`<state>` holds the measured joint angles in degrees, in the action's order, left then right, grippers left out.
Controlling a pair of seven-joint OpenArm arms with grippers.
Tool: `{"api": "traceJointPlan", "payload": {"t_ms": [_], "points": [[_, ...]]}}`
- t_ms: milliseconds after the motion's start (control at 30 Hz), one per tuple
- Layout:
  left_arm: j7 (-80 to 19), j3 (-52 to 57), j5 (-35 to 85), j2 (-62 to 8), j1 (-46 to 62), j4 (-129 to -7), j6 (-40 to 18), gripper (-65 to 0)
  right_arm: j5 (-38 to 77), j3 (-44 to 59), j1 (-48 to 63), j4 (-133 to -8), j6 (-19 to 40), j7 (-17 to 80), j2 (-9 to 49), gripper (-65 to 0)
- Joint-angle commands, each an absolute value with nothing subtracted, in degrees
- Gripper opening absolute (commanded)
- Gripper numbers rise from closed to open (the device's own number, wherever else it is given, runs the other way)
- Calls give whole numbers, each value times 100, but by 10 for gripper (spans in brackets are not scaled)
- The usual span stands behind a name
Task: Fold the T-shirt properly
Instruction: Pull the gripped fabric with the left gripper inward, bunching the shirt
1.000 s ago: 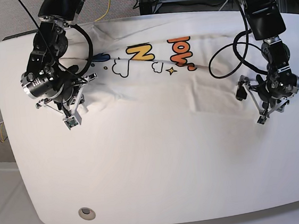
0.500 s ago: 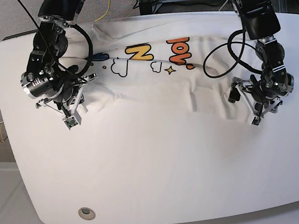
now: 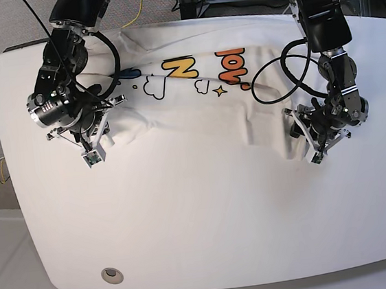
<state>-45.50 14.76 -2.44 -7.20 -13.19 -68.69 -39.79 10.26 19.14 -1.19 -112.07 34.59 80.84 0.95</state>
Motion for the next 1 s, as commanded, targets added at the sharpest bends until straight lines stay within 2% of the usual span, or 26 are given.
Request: {"api": "traceJointPlan", "payload": {"t_ms": [0, 500, 967], "points": [[-5077, 1446, -602, -725, -1235, -6809, -4000, -572, 1042, 1912, -207, -11301, 3477, 8000, 127, -650], [-5103, 1446, -602, -760, -1235, -6835, -4000, -583, 1042, 1912, -215, -11301, 3477, 8000, 127, -650], [-5771, 1446, -567, -760, -1446, -7336, -4000, -583, 1051, 1912, -374, -11319, 3486, 8000, 110, -650]]}}
